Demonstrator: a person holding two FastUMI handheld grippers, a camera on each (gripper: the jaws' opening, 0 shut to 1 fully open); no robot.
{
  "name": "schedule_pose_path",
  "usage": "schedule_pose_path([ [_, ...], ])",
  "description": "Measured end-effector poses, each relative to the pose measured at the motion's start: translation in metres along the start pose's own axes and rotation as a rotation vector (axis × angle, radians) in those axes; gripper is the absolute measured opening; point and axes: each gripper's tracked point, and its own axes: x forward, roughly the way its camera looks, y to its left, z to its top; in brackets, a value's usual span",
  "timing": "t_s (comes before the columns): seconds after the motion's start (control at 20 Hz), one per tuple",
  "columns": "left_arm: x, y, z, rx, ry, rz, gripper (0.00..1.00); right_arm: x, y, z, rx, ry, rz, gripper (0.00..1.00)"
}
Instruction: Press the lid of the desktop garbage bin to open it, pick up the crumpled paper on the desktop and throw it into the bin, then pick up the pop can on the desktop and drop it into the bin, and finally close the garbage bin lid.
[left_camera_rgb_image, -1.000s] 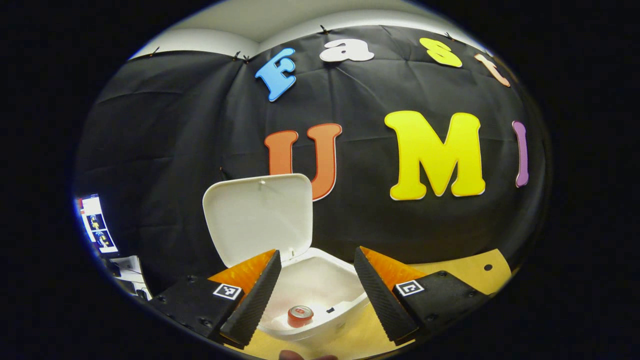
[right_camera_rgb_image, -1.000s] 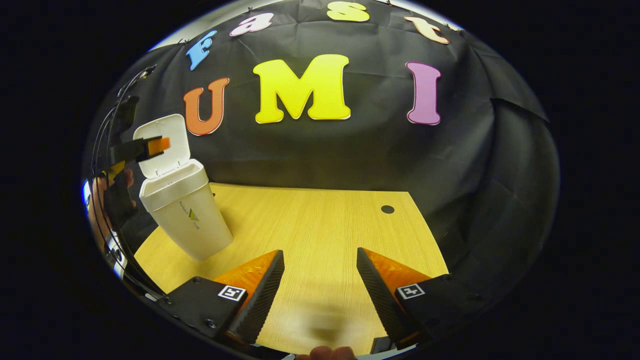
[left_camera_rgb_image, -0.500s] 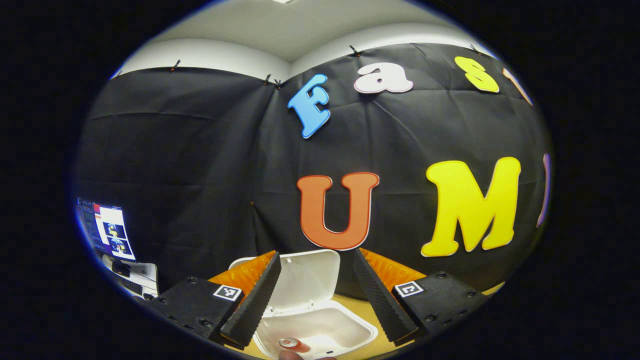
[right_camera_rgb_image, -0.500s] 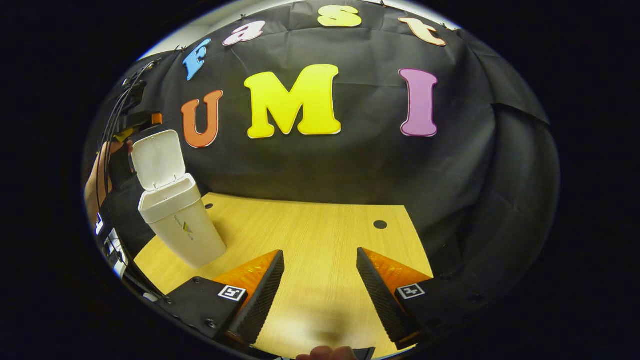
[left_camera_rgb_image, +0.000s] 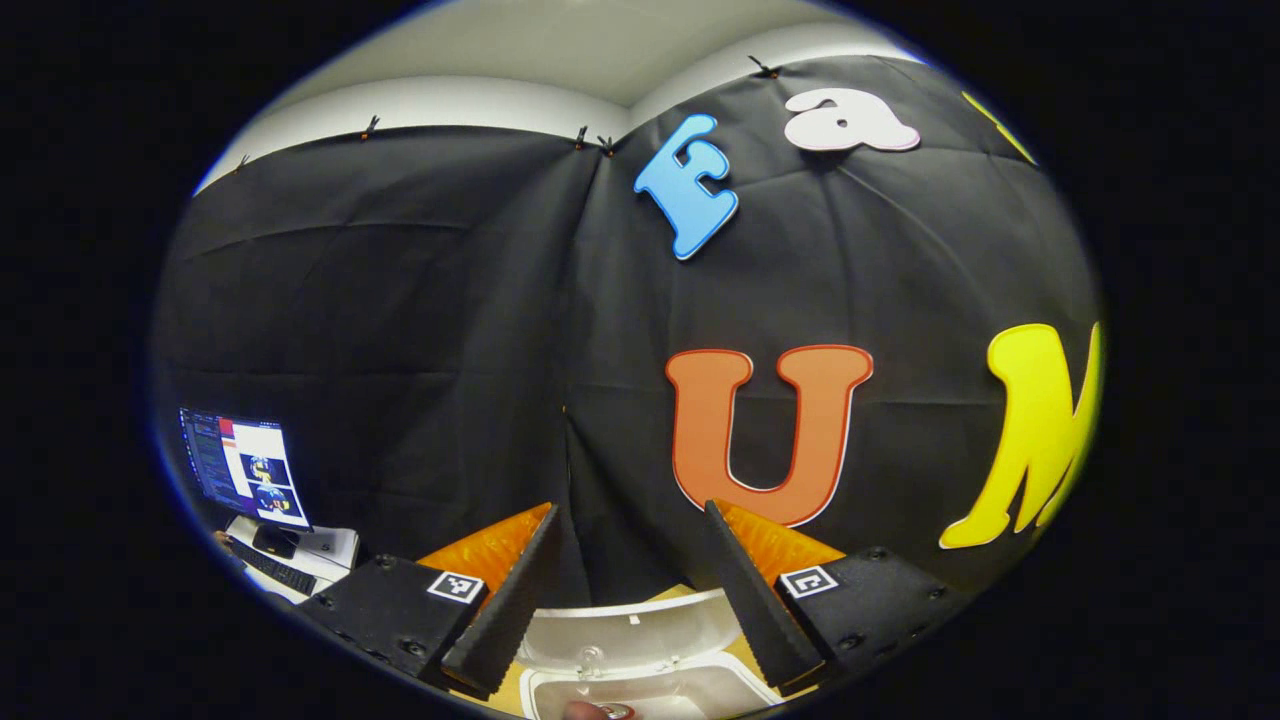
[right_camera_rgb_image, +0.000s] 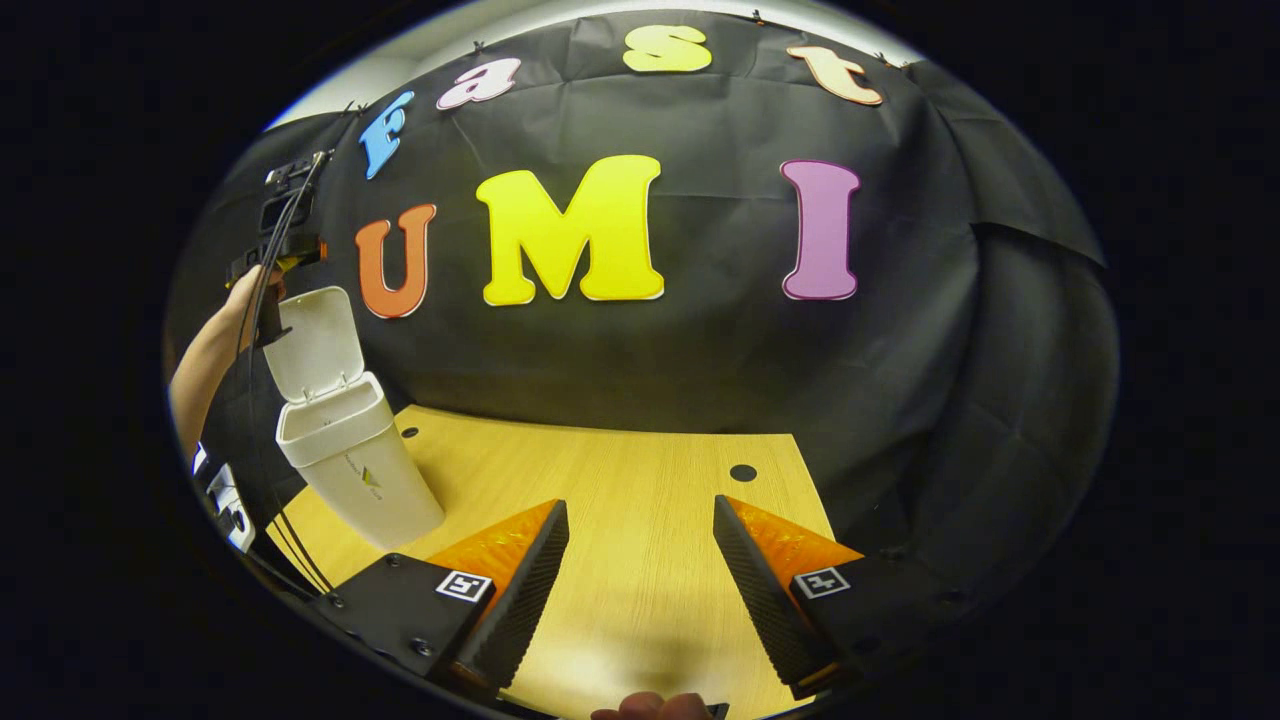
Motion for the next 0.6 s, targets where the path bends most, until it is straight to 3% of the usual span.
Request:
schedule_pose_path([
  [0.05, 0.008, 0.003, -0.007, -0.006, 0.019, 0.020, 0.91, -0.001, -0.001, 0.001, 0.001, 0.001, -0.003, 0.93],
  [0.3, 0.028, 0.014, -0.055, -0.043, 0.188, 0.085, 0.91, 0.000, -0.001, 0.011, 0.019, -0.016, -0.011, 0.93],
  [0.35, 0.025, 0.018, -0.056, -0.039, 0.197, 0.102, 0.85, 0.000, 0.000, 0.011, 0.018, -0.016, -0.009, 0.93],
  [0.4, 0.025, 0.017, -0.054, -0.038, 0.191, 0.097, 0.92, 0.000, 0.000, 0.010, 0.017, -0.014, -0.005, 0.93],
  [0.6, 0.005, 0.011, -0.061, -0.013, 0.200, 0.083, 0.89, 0.002, 0.006, -0.001, 0.035, 0.004, 0.021, 0.93],
])
